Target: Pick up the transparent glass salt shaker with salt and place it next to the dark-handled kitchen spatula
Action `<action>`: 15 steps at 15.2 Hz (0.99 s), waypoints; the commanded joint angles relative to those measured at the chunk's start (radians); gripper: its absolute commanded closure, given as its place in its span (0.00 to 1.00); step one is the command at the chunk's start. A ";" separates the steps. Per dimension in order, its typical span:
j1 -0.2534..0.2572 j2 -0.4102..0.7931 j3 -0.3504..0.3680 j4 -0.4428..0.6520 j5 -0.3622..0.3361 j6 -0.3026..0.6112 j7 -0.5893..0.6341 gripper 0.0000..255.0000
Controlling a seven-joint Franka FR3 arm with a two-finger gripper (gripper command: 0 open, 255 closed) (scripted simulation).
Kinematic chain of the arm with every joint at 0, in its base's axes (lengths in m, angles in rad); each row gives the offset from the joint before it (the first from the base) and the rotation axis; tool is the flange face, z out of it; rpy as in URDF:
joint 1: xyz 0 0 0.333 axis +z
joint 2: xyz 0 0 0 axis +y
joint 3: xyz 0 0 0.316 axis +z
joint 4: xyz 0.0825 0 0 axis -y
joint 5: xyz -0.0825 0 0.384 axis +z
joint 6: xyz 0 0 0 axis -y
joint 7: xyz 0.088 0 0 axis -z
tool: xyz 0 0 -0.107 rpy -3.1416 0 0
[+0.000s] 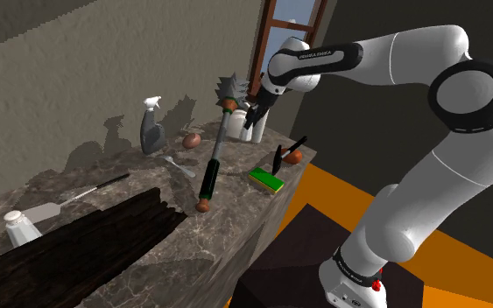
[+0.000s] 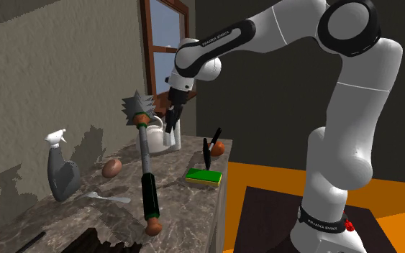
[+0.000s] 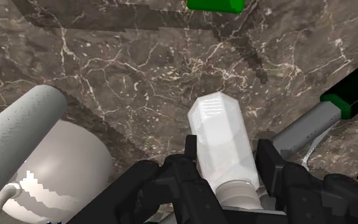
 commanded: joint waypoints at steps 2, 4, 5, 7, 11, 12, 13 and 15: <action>-0.001 -0.011 0.002 0.029 -0.009 -0.039 0.013 1.00; -0.001 -0.017 0.002 0.049 -0.014 -0.065 0.020 1.00; -0.001 -0.020 0.003 0.060 -0.016 -0.078 0.023 1.00; -0.002 -0.023 0.003 0.073 -0.019 -0.093 0.027 1.00; 0.038 0.024 0.055 0.119 -0.019 -0.078 0.116 1.00; 0.047 0.038 0.067 0.134 -0.020 -0.075 0.138 1.00; 0.057 0.053 0.078 0.149 -0.021 -0.073 0.160 1.00; 0.077 0.085 0.101 0.184 -0.025 -0.070 0.204 1.00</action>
